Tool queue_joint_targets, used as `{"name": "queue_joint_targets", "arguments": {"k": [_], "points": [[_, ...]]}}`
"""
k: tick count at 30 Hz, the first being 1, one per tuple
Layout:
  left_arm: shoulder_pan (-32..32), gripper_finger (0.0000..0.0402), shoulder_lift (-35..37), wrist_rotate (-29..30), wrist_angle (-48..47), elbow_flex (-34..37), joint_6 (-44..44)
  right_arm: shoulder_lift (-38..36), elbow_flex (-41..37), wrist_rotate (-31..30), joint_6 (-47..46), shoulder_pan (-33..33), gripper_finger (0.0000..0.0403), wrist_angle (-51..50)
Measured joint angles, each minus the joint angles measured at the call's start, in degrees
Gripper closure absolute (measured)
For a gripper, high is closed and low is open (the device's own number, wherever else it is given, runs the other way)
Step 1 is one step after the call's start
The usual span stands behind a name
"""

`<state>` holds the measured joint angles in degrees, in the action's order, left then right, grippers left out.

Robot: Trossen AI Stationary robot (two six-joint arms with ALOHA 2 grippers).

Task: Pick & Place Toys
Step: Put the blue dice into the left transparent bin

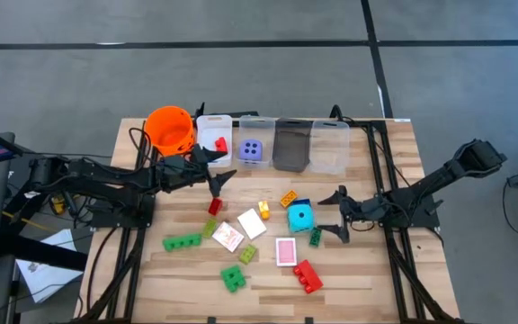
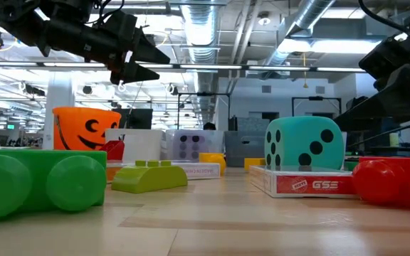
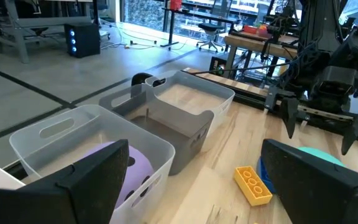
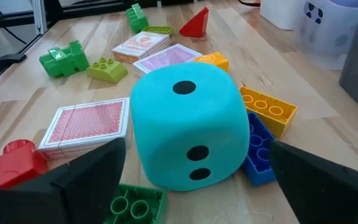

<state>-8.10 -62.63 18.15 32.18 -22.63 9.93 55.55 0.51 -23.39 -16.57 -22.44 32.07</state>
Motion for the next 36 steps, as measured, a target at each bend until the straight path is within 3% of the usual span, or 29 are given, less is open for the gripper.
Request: {"name": "queue_joint_targets", "arguments": {"k": [20, 36], "points": [[-0.01, 0.0044, 0.00, 0.00, -0.01, 0.00, 0.01, 0.00, 0.00, 0.17, 3.54, 2.54, 0.0004, 0.11], [0.00, 0.0044, 0.00, 0.00, -0.02, 0.00, 0.00, 0.02, 0.00, 7.10, 3.07, 6.71, 0.0003, 2.40]]}}
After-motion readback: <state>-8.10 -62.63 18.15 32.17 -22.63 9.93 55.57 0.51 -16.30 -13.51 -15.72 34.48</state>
